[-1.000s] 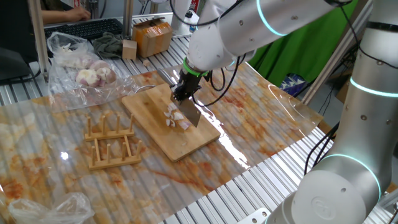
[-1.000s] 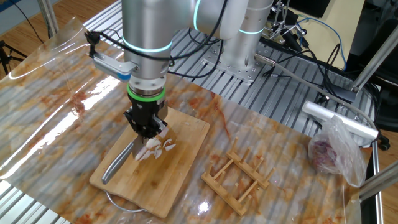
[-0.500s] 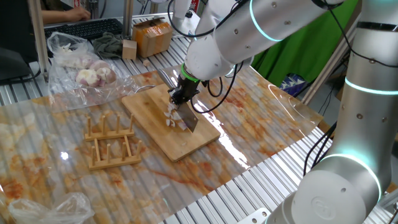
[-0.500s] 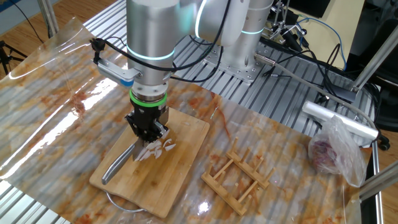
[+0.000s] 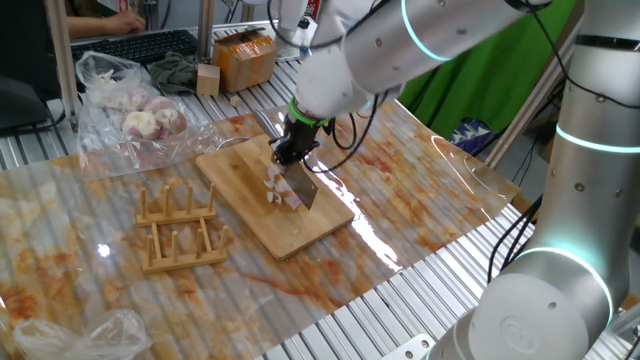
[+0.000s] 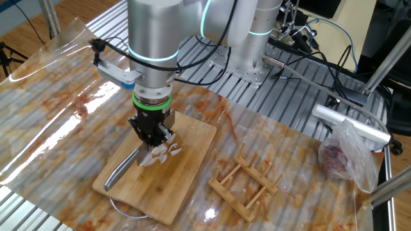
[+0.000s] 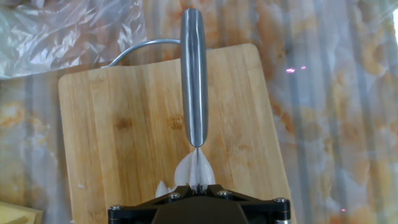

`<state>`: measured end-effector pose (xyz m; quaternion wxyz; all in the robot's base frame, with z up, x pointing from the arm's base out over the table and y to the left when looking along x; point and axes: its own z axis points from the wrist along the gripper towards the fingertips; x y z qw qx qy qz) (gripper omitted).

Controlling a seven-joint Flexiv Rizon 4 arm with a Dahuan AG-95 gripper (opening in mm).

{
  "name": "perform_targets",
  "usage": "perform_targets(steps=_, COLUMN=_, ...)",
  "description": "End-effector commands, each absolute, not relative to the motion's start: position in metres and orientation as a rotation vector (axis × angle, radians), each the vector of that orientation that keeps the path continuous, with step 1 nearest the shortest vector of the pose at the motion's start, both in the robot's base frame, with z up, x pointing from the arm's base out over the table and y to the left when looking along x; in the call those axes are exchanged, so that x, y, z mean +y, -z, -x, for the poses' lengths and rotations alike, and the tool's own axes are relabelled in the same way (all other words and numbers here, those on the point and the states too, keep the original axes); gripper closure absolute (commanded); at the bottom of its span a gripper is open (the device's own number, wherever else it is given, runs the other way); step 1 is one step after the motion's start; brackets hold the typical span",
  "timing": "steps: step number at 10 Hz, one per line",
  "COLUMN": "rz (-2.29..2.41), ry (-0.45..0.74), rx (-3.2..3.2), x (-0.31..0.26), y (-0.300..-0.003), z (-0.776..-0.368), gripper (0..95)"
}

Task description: Chop the onions

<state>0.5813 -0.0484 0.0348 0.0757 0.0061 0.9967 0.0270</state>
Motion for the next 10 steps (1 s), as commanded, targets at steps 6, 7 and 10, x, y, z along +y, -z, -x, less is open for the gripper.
perform_targets(steps=6, rz=-0.059, ry=-0.073, rx=3.004, x=-0.044, y=-0.045, z=-0.593, gripper=95.0)
perform_targets(steps=7, rz=-0.059, ry=-0.069, rx=3.006, x=-0.044, y=-0.046, z=-0.593, gripper=95.0)
perform_targets(steps=10, rz=-0.055, ry=-0.033, rx=3.037, x=-0.044, y=-0.067, z=-0.596, gripper=95.0)
